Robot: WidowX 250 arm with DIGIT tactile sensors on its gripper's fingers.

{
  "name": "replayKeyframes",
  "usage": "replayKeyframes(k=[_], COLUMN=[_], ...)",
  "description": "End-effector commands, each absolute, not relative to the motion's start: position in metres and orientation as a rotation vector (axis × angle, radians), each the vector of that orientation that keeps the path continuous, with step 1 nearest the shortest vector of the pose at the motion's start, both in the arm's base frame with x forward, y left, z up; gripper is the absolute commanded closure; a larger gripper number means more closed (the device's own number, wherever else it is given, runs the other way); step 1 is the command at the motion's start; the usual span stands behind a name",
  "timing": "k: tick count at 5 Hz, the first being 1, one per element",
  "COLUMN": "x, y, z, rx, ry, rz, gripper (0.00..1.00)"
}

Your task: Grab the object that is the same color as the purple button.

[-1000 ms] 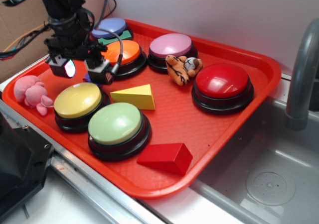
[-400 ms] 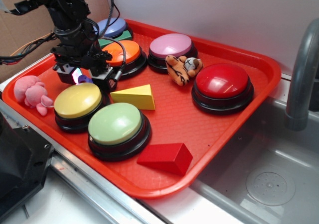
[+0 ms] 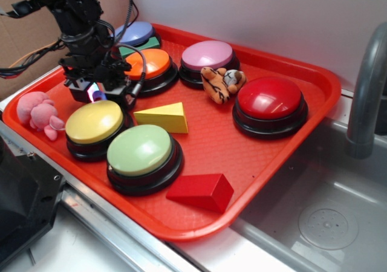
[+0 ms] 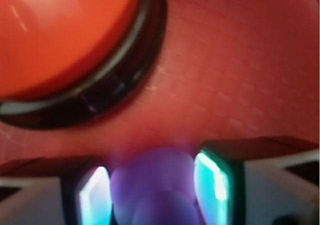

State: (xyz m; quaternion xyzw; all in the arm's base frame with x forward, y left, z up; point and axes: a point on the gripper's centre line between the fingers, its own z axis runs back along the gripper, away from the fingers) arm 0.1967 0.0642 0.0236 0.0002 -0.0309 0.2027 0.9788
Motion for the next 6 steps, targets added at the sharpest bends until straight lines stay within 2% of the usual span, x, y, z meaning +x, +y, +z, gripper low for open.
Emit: replayKeyframes(k=[1, 2, 3, 4, 5, 6], x=[0.209, 0.211, 0.218, 0.225, 0.234, 0.231], y=[0.084, 0.089, 0.078, 0.048, 0.024, 0.020], z=[0.102, 0.139, 0.170, 0.190, 0.194, 0.188], rx=[0.094, 0.087, 0.074, 0.006, -0.005, 0.006], ry=[-0.043, -0.058, -0.065, -0.133, -0.114, -0.156], rz=[0.262, 0.198, 0.125, 0.056, 0.011, 0.071], gripper=[1.00, 1.00, 1.00, 1.00, 1.00, 1.00])
